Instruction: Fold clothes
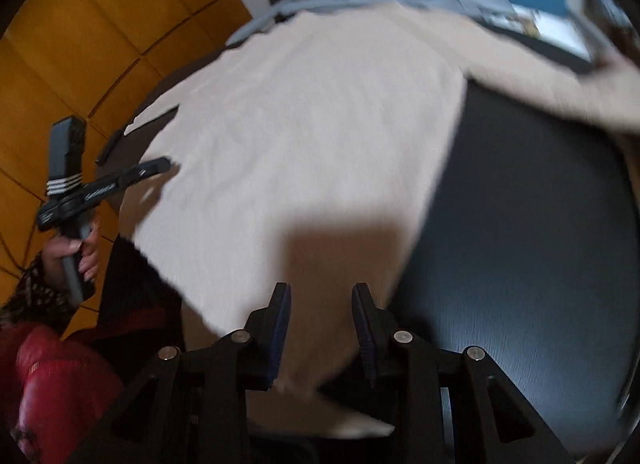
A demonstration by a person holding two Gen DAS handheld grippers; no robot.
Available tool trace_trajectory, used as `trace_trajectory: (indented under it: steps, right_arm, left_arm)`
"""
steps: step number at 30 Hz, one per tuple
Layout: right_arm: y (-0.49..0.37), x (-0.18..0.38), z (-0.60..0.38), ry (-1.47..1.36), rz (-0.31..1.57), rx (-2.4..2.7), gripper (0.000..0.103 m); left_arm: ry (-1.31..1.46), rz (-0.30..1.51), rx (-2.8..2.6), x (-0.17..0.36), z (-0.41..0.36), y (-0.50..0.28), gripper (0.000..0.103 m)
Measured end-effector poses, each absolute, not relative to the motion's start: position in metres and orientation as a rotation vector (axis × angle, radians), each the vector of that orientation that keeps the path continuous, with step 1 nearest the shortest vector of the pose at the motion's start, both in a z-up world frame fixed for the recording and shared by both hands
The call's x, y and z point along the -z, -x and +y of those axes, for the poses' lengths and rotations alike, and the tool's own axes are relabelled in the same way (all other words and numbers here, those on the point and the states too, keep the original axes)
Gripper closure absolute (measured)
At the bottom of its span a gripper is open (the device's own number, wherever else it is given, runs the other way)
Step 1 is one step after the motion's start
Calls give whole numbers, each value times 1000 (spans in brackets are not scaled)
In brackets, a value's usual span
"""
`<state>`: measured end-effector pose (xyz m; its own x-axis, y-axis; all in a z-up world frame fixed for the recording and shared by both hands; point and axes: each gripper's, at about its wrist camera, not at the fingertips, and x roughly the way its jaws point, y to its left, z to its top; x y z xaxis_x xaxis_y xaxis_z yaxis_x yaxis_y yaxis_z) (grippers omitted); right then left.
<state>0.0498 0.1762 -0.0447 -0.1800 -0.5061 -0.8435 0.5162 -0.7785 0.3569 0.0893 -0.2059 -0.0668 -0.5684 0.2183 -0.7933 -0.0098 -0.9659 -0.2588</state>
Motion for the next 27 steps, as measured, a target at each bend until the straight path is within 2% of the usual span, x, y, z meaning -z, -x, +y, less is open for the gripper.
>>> trace_trajectory:
  steps: [5, 9, 11, 12, 16, 23, 26, 27]
  right_arm:
    - [-65, 48, 174, -1403, -95, 1998, 70]
    - [-63, 54, 161, -1403, -102, 2005, 72]
    - [-64, 53, 157, -1401, -72, 2026, 94]
    - [-65, 52, 156, -1399, -48, 2039, 98]
    - [-71, 46, 152, -1391, 43, 2095, 98]
    - [-69, 51, 153, -1463, 67, 2107, 98]
    - [-57, 39, 156, -1443, -29, 2065, 94]
    - [-52, 28, 157, -1393, -50, 2091, 88]
  left_arm:
    - [1397, -294, -2647, 80, -180, -98, 93]
    - [1341, -362, -2671, 84, -182, -102, 93]
    - [1323, -419, -2671, 87, -185, -102, 93]
    - [1322, -439, -2669, 88, -186, -103, 93]
    - [1329, -452, -2664, 88, -186, -105, 93]
    - [1303, -466, -2673, 90, -184, -108, 93]
    - [1341, -440, -2645, 83, -188, -108, 93]
    - [1341, -410, -2659, 79, -191, -108, 93]
